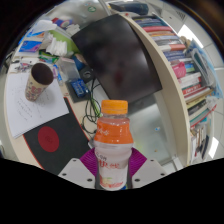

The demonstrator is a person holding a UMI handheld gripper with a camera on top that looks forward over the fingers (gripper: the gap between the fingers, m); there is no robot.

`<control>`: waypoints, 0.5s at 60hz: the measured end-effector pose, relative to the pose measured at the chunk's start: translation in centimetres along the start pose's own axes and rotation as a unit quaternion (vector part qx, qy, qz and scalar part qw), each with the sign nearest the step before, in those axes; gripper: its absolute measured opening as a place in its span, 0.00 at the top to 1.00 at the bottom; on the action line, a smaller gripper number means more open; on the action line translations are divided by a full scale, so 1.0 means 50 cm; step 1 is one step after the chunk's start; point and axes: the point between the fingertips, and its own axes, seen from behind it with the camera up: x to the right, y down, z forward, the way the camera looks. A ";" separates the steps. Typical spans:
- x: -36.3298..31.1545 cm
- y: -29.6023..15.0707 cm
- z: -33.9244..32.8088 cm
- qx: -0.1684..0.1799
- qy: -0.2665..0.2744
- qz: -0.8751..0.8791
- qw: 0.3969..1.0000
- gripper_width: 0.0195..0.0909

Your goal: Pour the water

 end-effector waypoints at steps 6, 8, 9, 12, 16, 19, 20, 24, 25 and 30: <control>-0.034 -0.090 0.014 0.013 -0.008 -0.096 0.995 0.76; -0.046 -0.115 0.018 0.015 -0.009 -0.125 0.992 0.76; -0.052 -0.130 0.019 0.019 -0.010 -0.137 0.990 0.76; -0.071 -0.169 0.026 0.032 -0.013 -0.176 0.984 0.76; -0.091 -0.210 0.029 0.040 -0.008 -0.233 0.972 0.76; -0.097 -0.237 0.036 0.047 0.000 -0.277 0.960 0.76; -0.100 -0.243 0.038 0.046 0.003 -0.294 0.955 0.76; -0.110 -0.270 0.047 0.049 0.012 -0.351 0.935 0.76; -0.112 -0.274 0.050 0.048 0.015 -0.365 0.930 0.76; -0.122 -0.294 0.061 0.051 0.022 -0.426 0.903 0.76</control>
